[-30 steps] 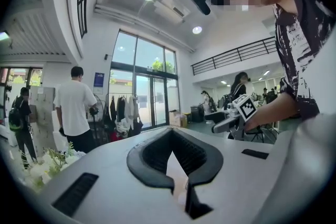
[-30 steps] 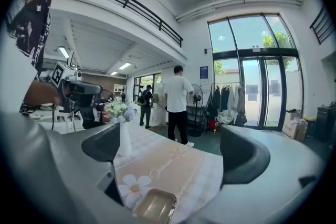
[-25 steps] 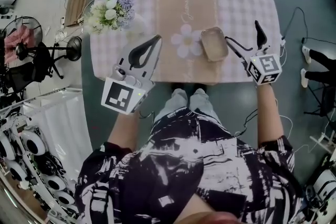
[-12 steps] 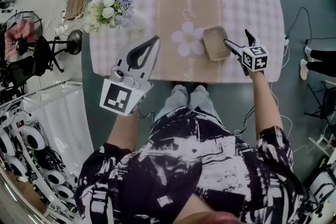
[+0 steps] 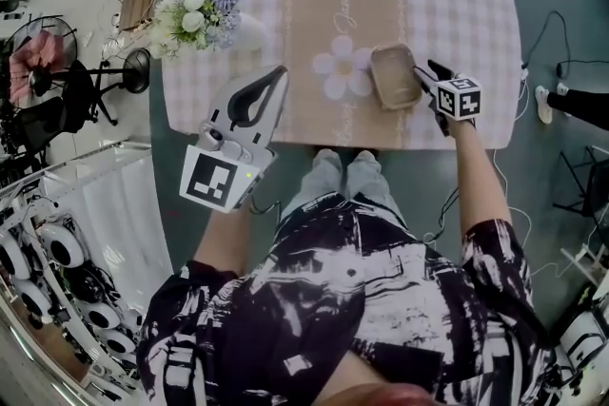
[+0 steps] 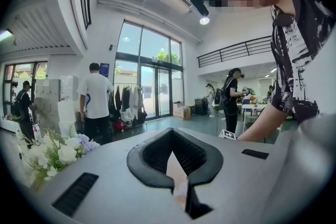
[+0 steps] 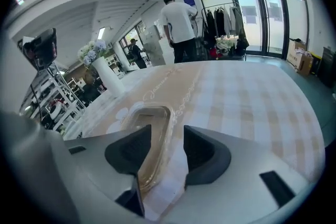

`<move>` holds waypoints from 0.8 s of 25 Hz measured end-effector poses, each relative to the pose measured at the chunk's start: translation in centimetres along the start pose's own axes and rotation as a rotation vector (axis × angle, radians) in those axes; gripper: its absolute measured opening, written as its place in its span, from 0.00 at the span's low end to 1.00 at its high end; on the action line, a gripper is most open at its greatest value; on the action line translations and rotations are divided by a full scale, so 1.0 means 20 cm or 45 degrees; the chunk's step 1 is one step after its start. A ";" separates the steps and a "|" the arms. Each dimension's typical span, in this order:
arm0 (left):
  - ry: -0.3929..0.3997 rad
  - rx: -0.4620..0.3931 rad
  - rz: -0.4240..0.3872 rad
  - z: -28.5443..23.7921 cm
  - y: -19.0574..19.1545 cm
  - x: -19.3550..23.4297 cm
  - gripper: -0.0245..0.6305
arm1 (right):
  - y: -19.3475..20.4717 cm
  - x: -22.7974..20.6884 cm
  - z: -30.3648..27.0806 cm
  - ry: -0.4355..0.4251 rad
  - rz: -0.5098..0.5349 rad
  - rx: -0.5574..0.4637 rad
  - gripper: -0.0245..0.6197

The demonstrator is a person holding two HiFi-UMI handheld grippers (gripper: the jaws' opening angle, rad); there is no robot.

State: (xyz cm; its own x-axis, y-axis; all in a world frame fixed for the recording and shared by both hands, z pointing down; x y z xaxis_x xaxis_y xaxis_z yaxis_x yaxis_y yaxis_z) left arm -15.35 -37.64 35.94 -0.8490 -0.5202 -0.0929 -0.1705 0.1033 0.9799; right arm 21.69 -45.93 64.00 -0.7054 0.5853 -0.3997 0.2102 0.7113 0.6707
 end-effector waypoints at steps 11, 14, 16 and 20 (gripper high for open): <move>-0.012 0.021 -0.017 0.01 -0.01 0.02 0.04 | 0.02 -0.02 -0.06 -0.061 -0.056 0.065 0.18; -0.016 -0.002 0.012 0.00 -0.02 0.01 0.04 | 0.03 -0.03 -0.07 -0.076 -0.077 0.069 0.16; -0.018 0.000 0.012 0.00 -0.01 0.01 0.04 | 0.03 -0.03 -0.07 -0.094 -0.095 0.064 0.14; -0.019 -0.002 0.011 -0.01 -0.01 0.01 0.04 | 0.04 -0.04 -0.07 -0.120 -0.128 0.056 0.10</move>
State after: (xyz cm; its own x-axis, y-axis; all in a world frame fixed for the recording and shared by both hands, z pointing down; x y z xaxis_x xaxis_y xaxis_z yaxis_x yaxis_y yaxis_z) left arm -15.39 -37.88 35.78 -0.8578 -0.5065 -0.0870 -0.1625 0.1067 0.9809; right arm 21.36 -46.42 65.69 -0.6583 0.5424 -0.5219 0.1722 0.7835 0.5971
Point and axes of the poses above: the fingertips, and each gripper's own axes: z backward along the fingers, x to its left, y out of its underside, the point moved 9 cm from there along z, backward along the fingers, and after that the axes turned 11 degrees about -y, right-handed, at the moved point
